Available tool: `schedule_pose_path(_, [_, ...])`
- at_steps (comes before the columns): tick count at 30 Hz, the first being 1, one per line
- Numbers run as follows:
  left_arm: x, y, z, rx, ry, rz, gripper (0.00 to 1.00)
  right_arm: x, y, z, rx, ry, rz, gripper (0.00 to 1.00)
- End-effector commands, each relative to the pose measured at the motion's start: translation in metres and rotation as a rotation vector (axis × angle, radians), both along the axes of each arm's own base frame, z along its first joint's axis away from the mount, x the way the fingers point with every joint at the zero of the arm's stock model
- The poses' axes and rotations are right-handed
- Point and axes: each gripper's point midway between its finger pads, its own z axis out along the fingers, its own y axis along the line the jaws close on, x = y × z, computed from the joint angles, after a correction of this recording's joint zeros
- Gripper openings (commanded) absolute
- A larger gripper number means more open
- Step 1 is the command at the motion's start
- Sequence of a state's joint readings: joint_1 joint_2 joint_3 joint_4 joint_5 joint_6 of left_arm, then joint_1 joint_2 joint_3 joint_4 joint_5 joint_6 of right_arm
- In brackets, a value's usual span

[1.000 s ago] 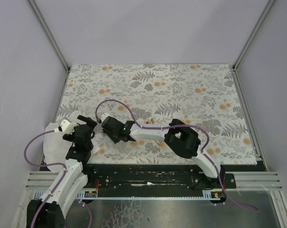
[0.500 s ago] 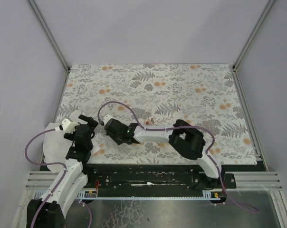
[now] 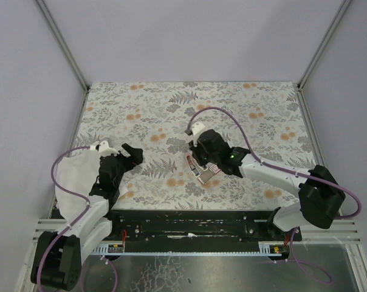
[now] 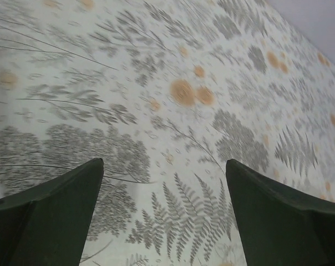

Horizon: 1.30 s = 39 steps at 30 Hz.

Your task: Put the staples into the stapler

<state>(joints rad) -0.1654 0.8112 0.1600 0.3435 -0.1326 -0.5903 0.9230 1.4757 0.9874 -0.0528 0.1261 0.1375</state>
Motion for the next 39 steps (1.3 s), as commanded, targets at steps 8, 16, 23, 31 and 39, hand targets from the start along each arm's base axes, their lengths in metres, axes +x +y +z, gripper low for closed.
schedule_pose_path(8, [0.004, -0.083, 0.028, 0.014, -0.139, -0.402, 0.89, 0.008, -0.055, -0.051, -0.029, 0.104, 0.016, 0.19])
schedule_pose_path(16, [0.005, -0.088, 0.024, 0.018, -0.121, -0.418, 0.88, 0.014, -0.052, -0.066, -0.059, 0.109, 0.023, 0.19])
schedule_pose_path(23, [0.005, -0.088, 0.023, 0.019, -0.12, -0.417, 0.87, 0.019, -0.053, -0.076, -0.096, 0.11, 0.024, 0.19])
schedule_pose_path(31, [0.004, -0.087, 0.023, 0.02, -0.118, -0.415, 0.86, 0.022, -0.049, -0.079, -0.102, 0.108, 0.039, 0.19])
schedule_pose_path(39, [0.004, -0.088, 0.023, 0.022, -0.123, -0.419, 0.84, 0.029, -0.044, -0.074, -0.106, 0.091, 0.044, 0.19])
